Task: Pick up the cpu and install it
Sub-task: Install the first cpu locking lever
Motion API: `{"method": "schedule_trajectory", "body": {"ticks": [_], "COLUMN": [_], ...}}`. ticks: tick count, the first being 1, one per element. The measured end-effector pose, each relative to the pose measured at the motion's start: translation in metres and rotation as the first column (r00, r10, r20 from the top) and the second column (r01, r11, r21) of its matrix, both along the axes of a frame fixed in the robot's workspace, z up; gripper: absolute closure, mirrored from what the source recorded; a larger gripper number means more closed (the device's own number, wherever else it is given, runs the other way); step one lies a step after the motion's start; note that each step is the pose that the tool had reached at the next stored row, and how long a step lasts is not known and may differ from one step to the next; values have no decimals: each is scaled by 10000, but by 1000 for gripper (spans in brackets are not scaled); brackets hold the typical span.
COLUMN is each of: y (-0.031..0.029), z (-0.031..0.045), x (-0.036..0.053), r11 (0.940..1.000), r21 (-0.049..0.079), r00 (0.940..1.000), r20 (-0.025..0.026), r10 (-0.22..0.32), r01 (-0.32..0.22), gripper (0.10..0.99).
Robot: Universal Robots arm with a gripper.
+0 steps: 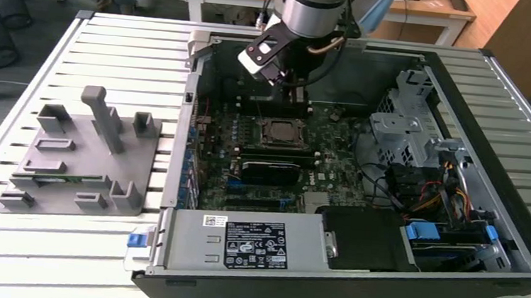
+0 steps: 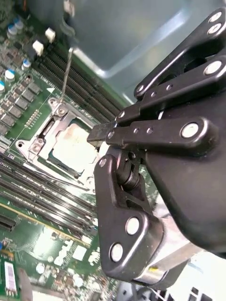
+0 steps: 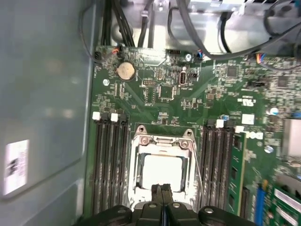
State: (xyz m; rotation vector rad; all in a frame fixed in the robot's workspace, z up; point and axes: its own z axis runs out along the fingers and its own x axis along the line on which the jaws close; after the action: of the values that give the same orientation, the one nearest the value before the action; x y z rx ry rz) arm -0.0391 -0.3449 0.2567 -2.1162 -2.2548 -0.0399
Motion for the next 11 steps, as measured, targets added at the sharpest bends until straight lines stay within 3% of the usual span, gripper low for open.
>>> {"method": "schedule_trajectory", "body": {"ticks": [9, 11], "y": [3, 4], "z": [402, 446], "x": [-3, -8], "r11": [10000, 10000], "r21": [-3, -3], "r00": [10000, 10000], "r20": [-2, -1], "r10": [1, 4], "r01": [-1, -4], "gripper": [980, 980]}}
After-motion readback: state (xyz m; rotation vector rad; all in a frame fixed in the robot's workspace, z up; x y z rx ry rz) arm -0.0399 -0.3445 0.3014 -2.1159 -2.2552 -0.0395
